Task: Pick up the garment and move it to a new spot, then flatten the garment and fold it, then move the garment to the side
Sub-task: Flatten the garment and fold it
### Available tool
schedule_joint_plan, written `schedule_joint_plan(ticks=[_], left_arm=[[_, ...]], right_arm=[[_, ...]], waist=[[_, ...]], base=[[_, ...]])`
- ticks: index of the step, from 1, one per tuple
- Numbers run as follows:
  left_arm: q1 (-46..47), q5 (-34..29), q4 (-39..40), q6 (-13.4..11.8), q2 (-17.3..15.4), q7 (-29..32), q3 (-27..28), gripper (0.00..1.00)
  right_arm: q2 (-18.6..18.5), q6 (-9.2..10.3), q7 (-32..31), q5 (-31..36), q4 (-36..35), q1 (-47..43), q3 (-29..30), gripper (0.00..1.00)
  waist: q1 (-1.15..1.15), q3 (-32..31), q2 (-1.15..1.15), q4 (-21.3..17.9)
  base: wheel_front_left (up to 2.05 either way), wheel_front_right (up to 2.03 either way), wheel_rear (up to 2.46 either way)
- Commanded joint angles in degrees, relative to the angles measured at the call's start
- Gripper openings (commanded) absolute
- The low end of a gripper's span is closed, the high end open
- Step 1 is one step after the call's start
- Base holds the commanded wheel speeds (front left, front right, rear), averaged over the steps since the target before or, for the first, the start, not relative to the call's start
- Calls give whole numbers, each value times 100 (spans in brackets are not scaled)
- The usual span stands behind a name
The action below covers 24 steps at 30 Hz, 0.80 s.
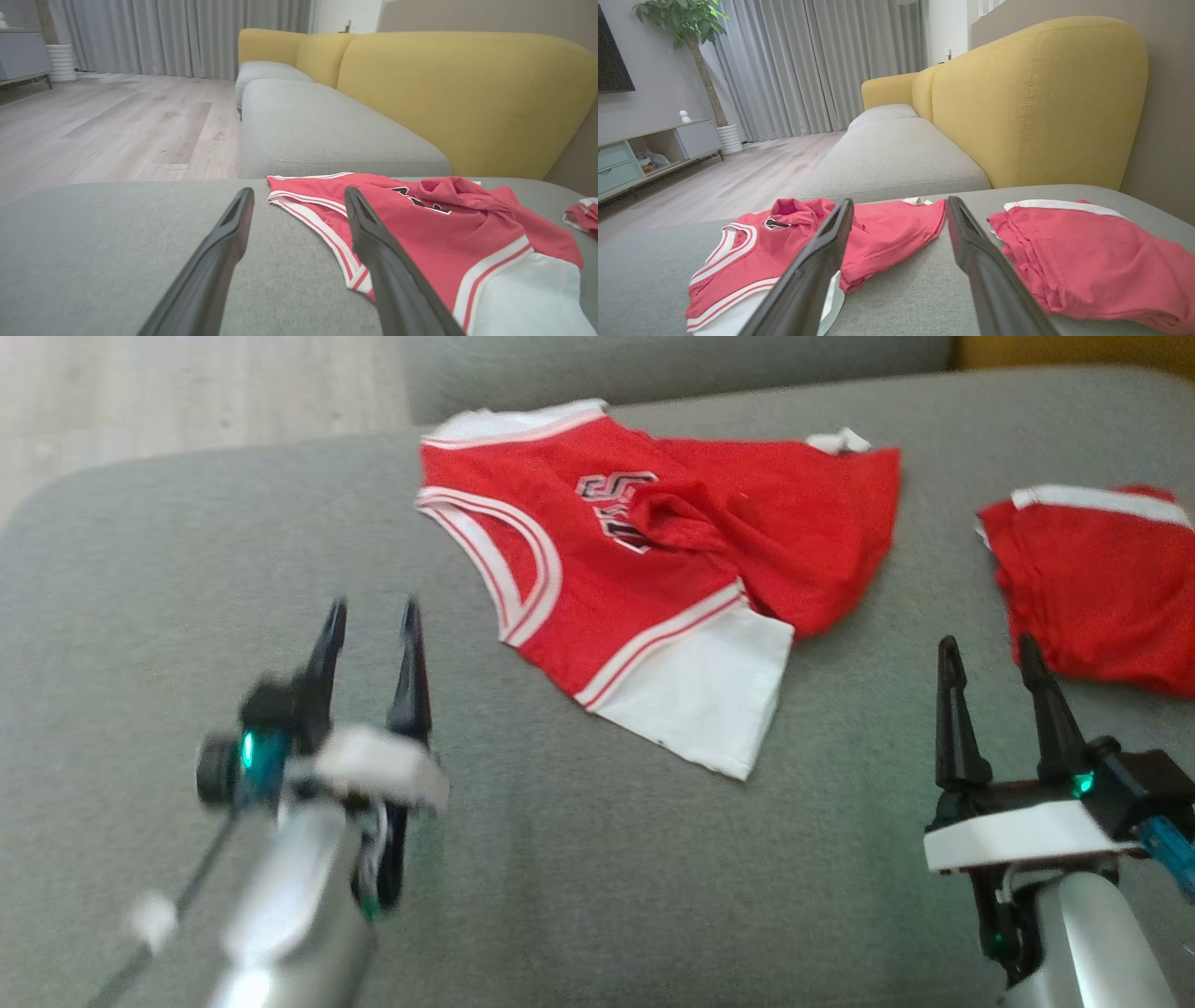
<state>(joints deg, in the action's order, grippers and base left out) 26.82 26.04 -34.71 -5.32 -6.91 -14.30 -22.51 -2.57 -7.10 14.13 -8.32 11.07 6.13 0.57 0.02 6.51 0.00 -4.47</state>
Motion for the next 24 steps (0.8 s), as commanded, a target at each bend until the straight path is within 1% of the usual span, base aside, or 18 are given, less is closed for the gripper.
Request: schedule_joint_plan(ticks=[1,3,5,9,13,20,21,24], left_arm=[[-96,-69,396,-69,-69,-68,262,100],[-575,-212,852,-126,-15,-68,270,100],[-935,-240,1120,-126,52,-69,260,100],[-1156,-288,1286,-54,100,-69,162,100],[-1050,-220,1190,-10,143,102,86,100],[-635,71,701,139,286,796,-131,100],[-635,71,701,139,286,796,-131,100],[-427,276,428,167,335,1069,-160,100]], right_arm=[[-31,-39,18,31,-164,64,-82,100],[-31,-39,20,24,-140,17,-40,100],[-31,-39,23,4,-104,-29,-24,100],[-31,-39,29,-22,-65,-41,-54,100],[-31,-39,34,-22,-60,32,-144,100],[-31,-39,51,-85,-87,116,-230,100],[-31,-39,51,-85,-87,116,-230,100],[-31,-39,60,-114,-80,154,-254,100]], waist=[[-2,-157,0,186],[-2,-202,0,259],[-2,-240,0,301],[-2,-238,0,292],[-2,-142,0,129],[-2,153,0,-298],[-2,153,0,-298],[-2,276,0,-482]], base=[[0,0,0],[0,0,0],[0,0,0],[0,0,0],[0,0,0],[0,0,0],[0,0,0],[0,0,0]])
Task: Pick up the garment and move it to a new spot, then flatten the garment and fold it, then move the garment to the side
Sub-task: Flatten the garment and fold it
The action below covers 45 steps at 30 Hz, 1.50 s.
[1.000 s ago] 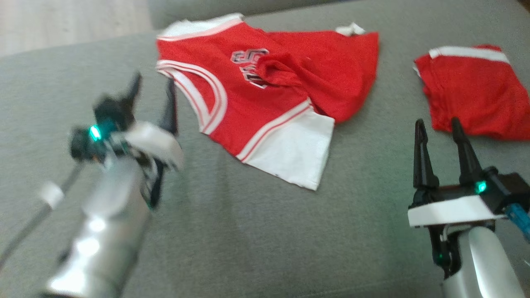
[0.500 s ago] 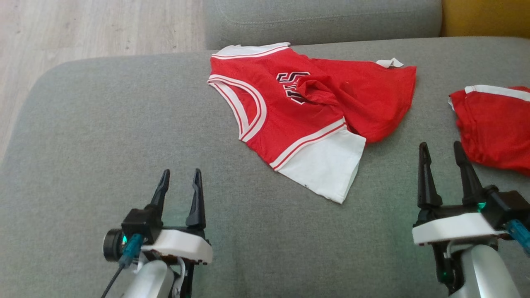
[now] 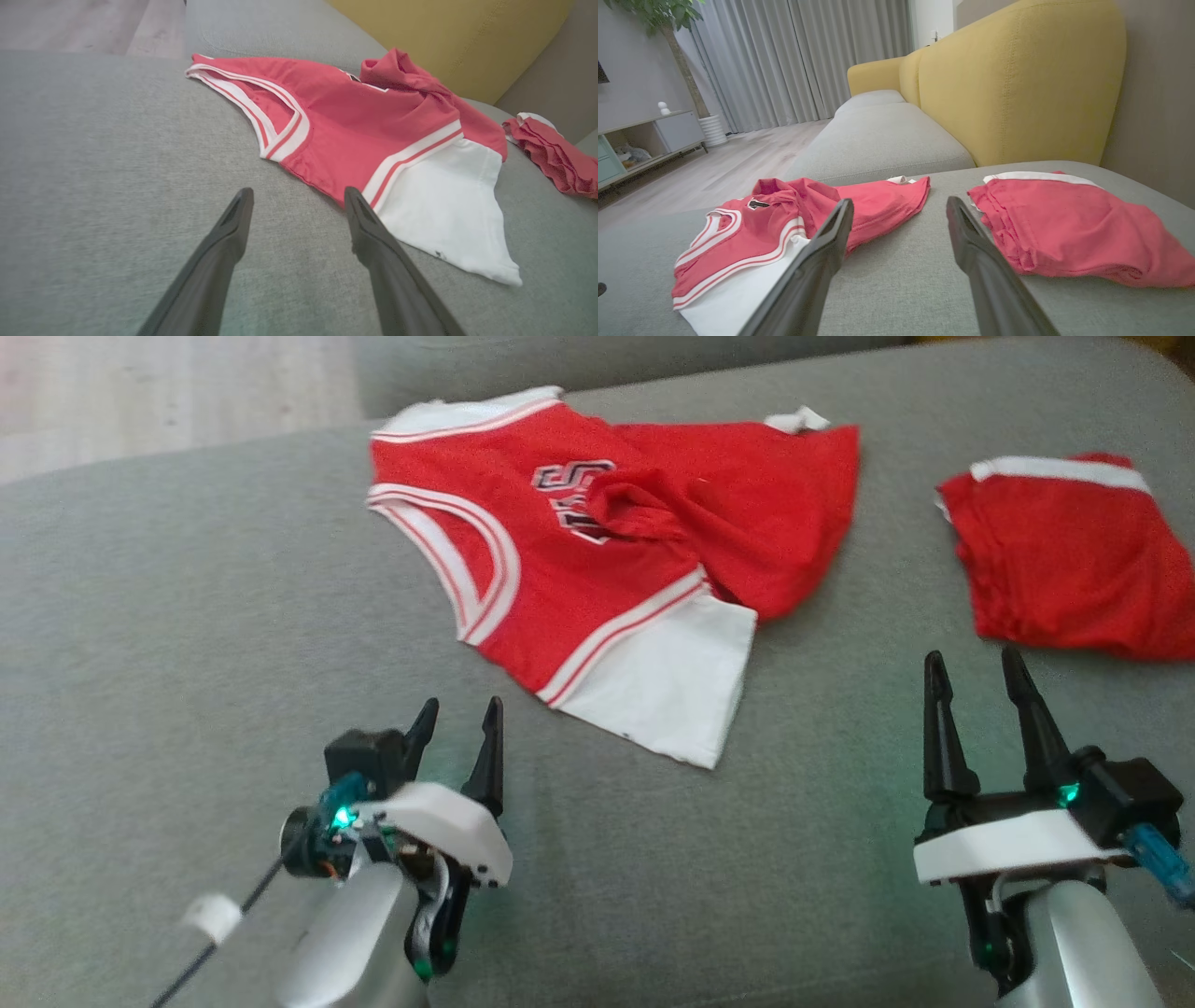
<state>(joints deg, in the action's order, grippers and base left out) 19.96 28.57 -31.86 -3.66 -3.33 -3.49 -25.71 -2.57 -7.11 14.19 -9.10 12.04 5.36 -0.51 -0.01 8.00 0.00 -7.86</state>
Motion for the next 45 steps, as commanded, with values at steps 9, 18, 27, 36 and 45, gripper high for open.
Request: schedule_joint_plan(ticks=[9,18,27,36,45], left_arm=[[787,534,-581,123,33,493,51,100],[1101,908,-1107,293,43,732,-73,100],[1187,989,-1283,378,44,409,-222,0],[1136,920,-1060,463,-292,-525,-30,0],[1146,883,-702,265,-1011,-778,315,0]], right_arm=[[-31,-37,76,-198,-115,376,-223,100],[-31,-37,80,-336,-167,427,-231,100],[-31,-37,80,-321,-168,386,-149,100],[-31,-37,81,-209,-116,317,-50,100],[-31,-37,81,-144,-31,202,-5,100]], waist=[[1,440,0,-623],[1,569,0,-913],[1,466,0,-871],[1,133,0,-543],[1,-115,0,-194]], base=[[0,0,0],[0,0,0],[0,0,0],[0,0,0],[0,0,0]])
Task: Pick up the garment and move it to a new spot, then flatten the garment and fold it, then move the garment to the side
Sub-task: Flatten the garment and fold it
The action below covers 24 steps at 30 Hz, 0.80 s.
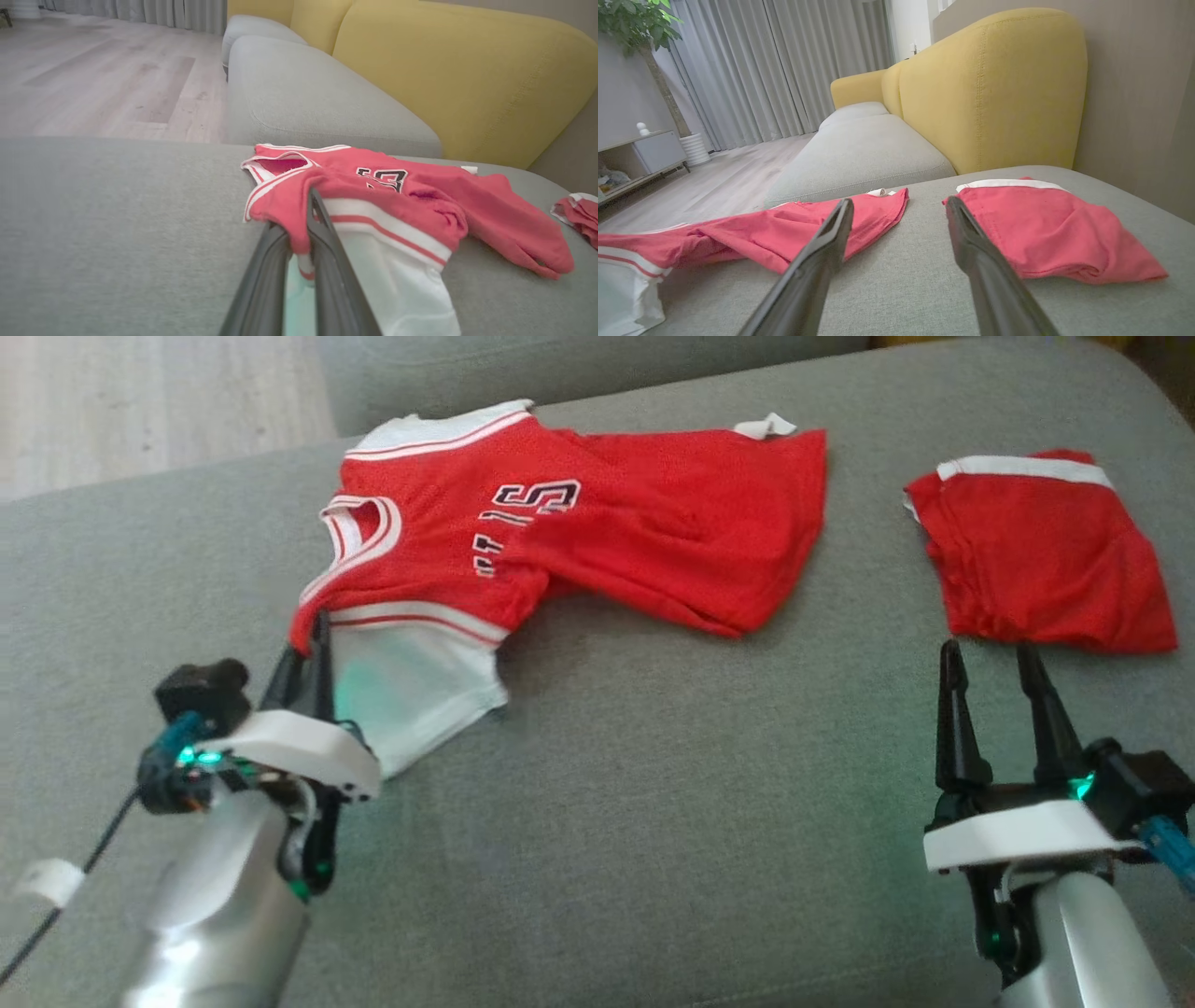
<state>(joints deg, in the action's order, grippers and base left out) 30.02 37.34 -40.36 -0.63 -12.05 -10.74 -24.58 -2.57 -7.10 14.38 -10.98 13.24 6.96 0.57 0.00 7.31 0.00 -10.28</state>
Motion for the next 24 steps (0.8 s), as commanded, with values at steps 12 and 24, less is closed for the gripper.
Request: schedule_joint_plan(ticks=[12,24], left_arm=[[-91,-204,417,-439,-748,182,212,100],[-828,-574,1810,-629,-220,-420,282,100]], right_arm=[[-31,-39,62,122,-92,13,-159,100],[-31,-39,38,247,-95,-65,-54,100]], waist=[[0,-84,0,331],[0,-215,0,841]], base=[[0,0,0],[0,0,0]])
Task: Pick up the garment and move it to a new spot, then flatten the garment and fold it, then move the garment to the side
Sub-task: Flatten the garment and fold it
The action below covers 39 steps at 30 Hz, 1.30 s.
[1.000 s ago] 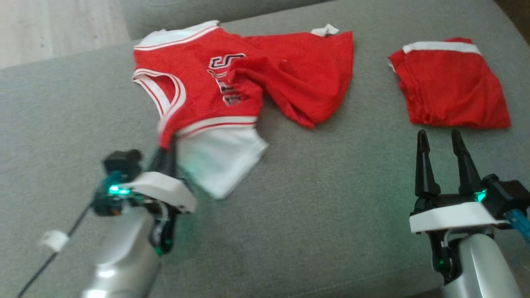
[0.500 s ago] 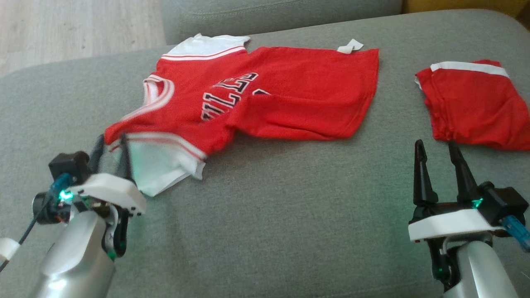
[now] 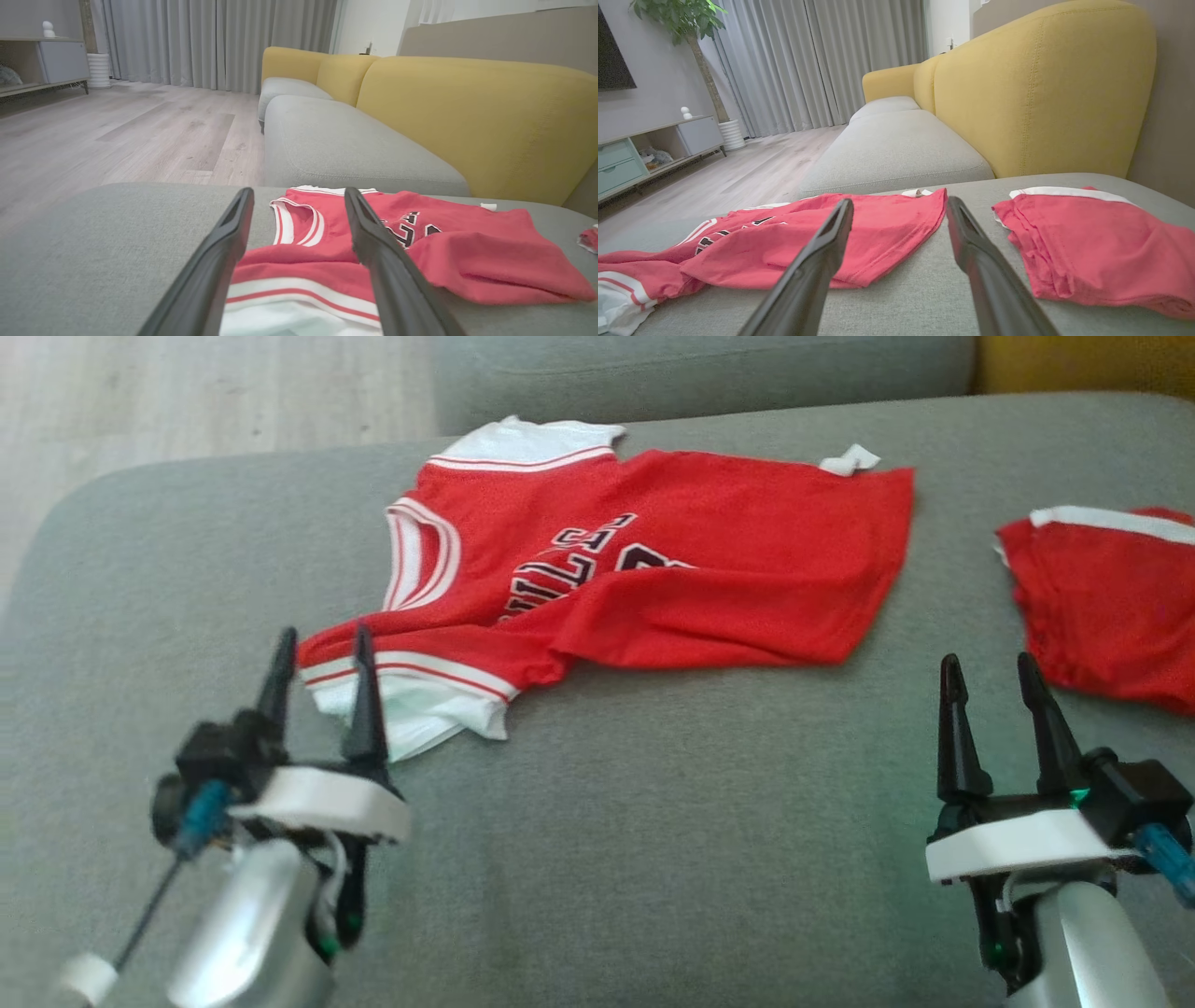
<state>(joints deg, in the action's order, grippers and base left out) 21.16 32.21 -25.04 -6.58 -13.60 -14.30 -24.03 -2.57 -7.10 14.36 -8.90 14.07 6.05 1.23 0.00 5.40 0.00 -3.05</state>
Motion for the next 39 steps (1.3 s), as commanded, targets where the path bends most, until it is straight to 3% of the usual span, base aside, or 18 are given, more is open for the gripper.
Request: schedule_joint_plan(ticks=[1,9,17,21,26,34,35,36,37,39], left_arm=[[-49,-123,460,-52,-4,-65,247,100],[-543,-479,1211,-13,317,-69,305,100],[-476,-639,1188,109,470,-69,310,100],[-400,-707,1099,202,597,-69,279,100],[-283,-787,1012,312,732,-69,251,100],[-171,-880,905,440,869,-70,293,100],[-156,-890,896,455,884,-70,301,100],[-140,-900,885,467,898,-70,308,100],[-126,-910,871,478,913,-70,313,100],[-105,-919,838,497,938,-70,329,100]], right_arm=[[-31,-39,31,41,-182,15,-119,100],[-31,-39,-252,282,-214,324,255,100],[-31,-39,-1629,987,241,1478,942,100],[-31,-39,-2257,1100,982,2231,1658,100],[-31,-39,-2795,1868,1919,2962,2422,100],[-31,-39,-3146,2727,3028,3738,3295,100],[-31,-39,-3159,2795,3133,3808,3390,82],[-32,-39,-3135,2893,3212,3867,3439,11],[-32,-39,-3050,2977,3261,3925,3461,0],[-32,-39,-2732,3055,3333,4058,3411,0]], waist=[[0,-21,0,175],[0,218,0,647],[0,537,0,925],[0,694,0,1077],[0,887,0,1251],[0,1131,0,1417],[0,1152,0,1431],[0,1166,0,1444],[0,1173,0,1455],[0,1163,0,1464]], base=[[0,0,0],[0,0,0],[0,0,0],[0,0,0],[0,0,0],[0,0,0],[0,0,0],[0,0,0],[0,0,0],[0,0,0]])
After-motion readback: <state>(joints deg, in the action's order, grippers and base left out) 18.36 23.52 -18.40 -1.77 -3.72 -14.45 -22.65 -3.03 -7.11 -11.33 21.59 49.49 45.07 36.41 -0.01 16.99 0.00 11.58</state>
